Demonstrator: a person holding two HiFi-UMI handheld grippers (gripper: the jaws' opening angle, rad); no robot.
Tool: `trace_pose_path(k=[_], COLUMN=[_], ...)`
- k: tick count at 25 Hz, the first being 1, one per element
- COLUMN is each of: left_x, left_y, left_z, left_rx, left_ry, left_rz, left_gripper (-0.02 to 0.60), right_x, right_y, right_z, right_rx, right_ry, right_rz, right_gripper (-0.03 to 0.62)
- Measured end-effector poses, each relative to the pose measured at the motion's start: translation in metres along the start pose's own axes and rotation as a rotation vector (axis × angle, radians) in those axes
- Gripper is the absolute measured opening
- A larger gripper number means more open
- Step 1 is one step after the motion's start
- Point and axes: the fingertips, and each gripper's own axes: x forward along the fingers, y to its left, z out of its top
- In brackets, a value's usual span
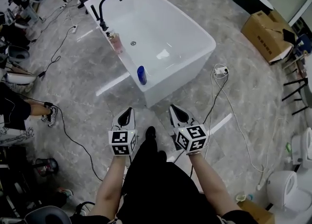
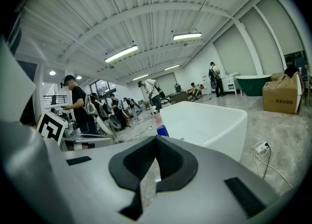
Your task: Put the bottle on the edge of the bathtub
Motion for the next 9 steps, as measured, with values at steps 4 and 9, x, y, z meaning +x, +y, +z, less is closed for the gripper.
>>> trace_pose_path(k=[4,9], left_x=[0.005,0.017], left_y=[0.004,0.013], left_z=[-0.001,-0.002], left_rx=[-0.007,-0.007], left_ry=[0.004,0.011], left_rz=[-0.003,-0.003], left_gripper=[0.005,0.005], right_x=[0.006,0.020], right_y=[0.000,-0.003], right_z=[-0.003,-0.007], right_rx=[0.007,0.012], right_ry=[0.009,0.024], right_rz=[0.010,0.017], right_gripper=[0.000,0.000])
